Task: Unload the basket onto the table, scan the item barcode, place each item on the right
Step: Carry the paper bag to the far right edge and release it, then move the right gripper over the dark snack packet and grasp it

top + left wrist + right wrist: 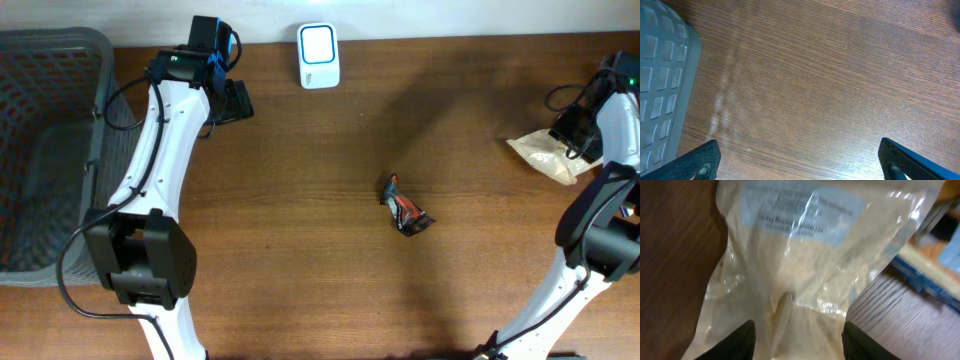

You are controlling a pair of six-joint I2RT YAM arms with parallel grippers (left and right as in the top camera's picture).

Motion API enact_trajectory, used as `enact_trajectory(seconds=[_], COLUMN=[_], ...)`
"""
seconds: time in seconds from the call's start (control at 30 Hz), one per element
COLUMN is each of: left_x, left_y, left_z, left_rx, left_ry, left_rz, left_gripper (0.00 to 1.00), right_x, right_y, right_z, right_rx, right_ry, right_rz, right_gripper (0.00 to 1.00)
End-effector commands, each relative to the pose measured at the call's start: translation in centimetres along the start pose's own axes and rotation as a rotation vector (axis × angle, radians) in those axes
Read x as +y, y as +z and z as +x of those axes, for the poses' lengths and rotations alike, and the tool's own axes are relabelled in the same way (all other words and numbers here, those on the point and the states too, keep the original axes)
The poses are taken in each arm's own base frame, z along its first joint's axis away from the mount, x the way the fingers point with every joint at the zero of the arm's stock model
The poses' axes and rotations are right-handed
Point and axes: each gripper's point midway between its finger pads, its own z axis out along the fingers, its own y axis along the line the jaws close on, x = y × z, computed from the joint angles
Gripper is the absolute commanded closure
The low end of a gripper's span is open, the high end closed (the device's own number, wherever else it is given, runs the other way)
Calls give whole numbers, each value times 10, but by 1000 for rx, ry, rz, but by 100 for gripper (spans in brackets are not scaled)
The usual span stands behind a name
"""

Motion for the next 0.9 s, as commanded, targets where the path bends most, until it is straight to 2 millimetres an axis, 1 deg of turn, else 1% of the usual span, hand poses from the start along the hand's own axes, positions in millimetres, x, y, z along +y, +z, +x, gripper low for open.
enact_trajectory(seconds=[0.0,0.03,0.07,0.13,0.17,0.2,0.23,0.27,0.33,0.4,0.43,0.47,0.5,0.53,0.63,0.67,0.73,0.8,0.87], left_x=[-3,-3,-3,-3,-3,-3,-3,-3,-3,-2,-3,-3,-3,-3,-3,-3,-3,-3,-2], left_y=[6,6,6,6,6,6,6,6,6,6,6,6,6,6,6,6,6,6,6], left_z=[3,3,3,3,3,3,3,3,3,3,3,3,3,3,3,3,3,3,3], left_rx=[13,13,13,13,13,13,13,13,13,13,13,13,13,13,13,13,13,13,12], left_ry=[-4,-4,-4,-4,-4,-4,-4,-4,-4,-4,-4,-4,-4,-4,-4,-4,-4,-4,-4], left_rz=[-8,-8,-8,-8,-8,-8,-8,-8,-8,-8,-8,-8,-8,-8,-8,-8,-8,-8,-8], left_gripper=[1,1,1,1,1,1,1,1,1,1,1,1,1,1,1,1,1,1,1], right_x=[26,33,42,61,70,82,93,100,112,122,128,134,138,142,145,145,145,144,145], right_y=[-54,-69,-88,-123,-140,-158,-173,-181,-187,-186,-185,-182,-175,-165,-140,-130,-110,-91,-77], right_z=[-14,-14,-11,0,10,22,37,50,89,125,147,165,183,206,247,260,279,291,302], right_rx=[-25,-21,-11,22,49,69,79,88,147,222,270,308,347,385,423,419,394,341,299], right_ry=[18,17,13,-2,-18,-83,-192,-280,-492,-643,-717,-769,-813,-877,-1024,-1078,-1155,-1199,-1250], right_rz=[-188,-243,-318,-463,-535,-610,-674,-701,-708,-712,-715,-710,-671,-616,-473,-411,-297,-178,-124], right_gripper=[44,44,44,44,44,44,44,43,40,39,38,36,31,30,30,27,23,22,23])
